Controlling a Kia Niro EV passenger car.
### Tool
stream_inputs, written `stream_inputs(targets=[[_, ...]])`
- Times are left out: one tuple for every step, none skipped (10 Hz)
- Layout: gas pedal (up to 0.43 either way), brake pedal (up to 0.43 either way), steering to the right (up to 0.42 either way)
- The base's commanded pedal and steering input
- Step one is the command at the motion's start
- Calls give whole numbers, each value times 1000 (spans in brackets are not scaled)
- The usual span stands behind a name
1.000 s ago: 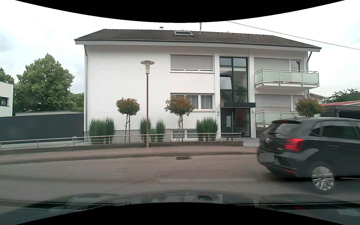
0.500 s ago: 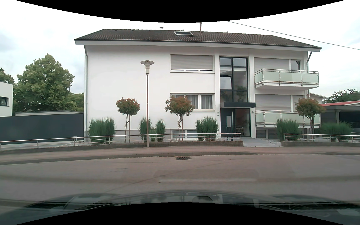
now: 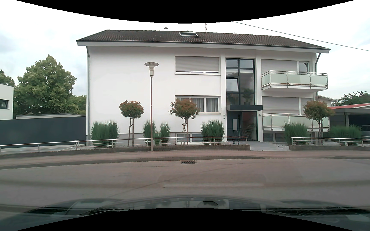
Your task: Follow the waypoints while adhering to traffic rules and regulations
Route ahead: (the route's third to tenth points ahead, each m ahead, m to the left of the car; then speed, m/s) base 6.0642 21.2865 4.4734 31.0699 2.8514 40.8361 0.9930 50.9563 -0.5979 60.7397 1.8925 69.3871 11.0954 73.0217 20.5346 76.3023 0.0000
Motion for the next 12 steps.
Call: stream_inputs(targets=[[0, 250, -666], [0, 250, -667], [0, 250, -667], [0, 250, -667], [0, 250, -667], [0, 250, -667], [0, 250, -667], [0, 244, -667], [0, 134, -667], [0, 0, -668], [0, 0, -669], [0, 0, -670]])
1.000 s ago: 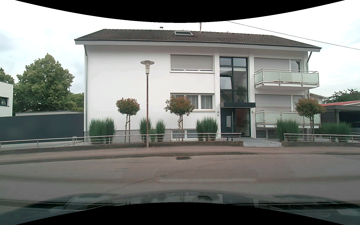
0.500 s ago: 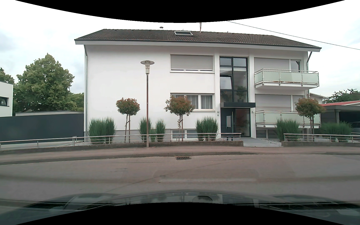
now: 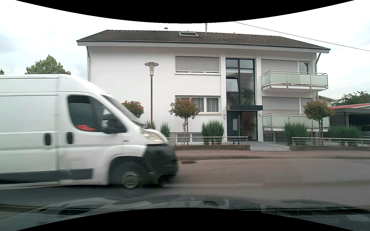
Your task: Follow the waypoints while adhering to traffic rules and regulations
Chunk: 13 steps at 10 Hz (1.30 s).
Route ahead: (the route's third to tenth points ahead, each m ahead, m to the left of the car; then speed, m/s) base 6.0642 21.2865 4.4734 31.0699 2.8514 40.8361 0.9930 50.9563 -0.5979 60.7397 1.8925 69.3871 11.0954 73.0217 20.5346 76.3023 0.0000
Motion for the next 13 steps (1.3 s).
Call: stream_inputs(targets=[[20, 0, -672], [59, 0, -675], [110, 0, -678], [110, 0, -681], [110, 0, -683], [110, 0, -686], [110, 0, -687], [110, 0, -690], [110, 0, -692], [130, 0, -695], [150, 0, -698], [150, 0, -704], [150, 0, -711]])
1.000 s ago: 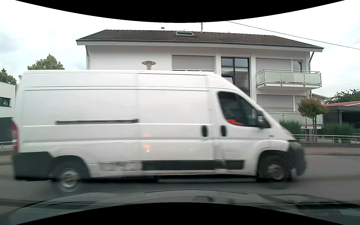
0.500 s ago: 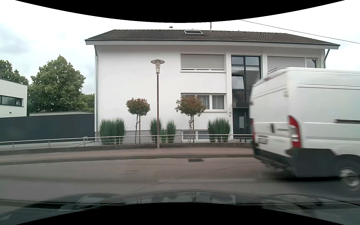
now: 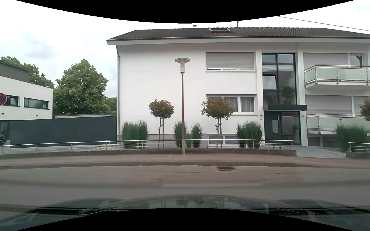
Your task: Follow the waypoints while adhering to traffic rules and regulations
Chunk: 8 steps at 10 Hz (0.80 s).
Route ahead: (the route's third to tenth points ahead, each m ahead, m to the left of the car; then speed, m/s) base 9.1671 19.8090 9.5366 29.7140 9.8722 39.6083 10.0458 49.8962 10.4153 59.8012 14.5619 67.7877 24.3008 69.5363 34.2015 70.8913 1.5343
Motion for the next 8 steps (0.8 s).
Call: stream_inputs(targets=[[150, 0, -723], [150, 0, -734], [150, 0, -746], [169, 0, -754], [177, 0, -761], [177, 0, -763], [177, 0, -763], [177, 0, -761]])
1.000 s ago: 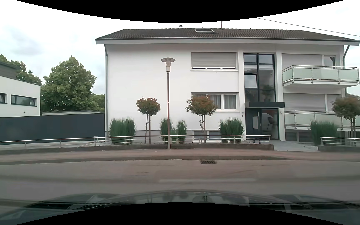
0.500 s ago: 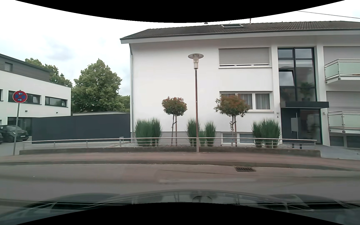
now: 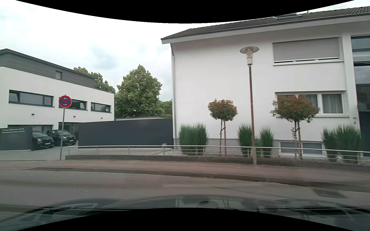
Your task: Follow the waypoints while adhering to traffic rules and regulations
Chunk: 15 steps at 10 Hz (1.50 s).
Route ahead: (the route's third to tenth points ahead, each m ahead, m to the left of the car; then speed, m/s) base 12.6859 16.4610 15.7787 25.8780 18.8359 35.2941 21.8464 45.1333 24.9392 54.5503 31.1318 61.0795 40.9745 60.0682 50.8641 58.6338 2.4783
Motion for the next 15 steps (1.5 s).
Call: stream_inputs(targets=[[177, 0, -760], [177, 0, -761], [177, 0, -758], [177, 0, -750], [177, 0, -740], [177, 0, -731], [177, 0, -727], [177, 0, -720], [177, 0, -703], [189, 0, -684], [209, 0, -664], [220, 0, -642], [220, 0, -611], [220, 0, -573], [220, 0, -539]])
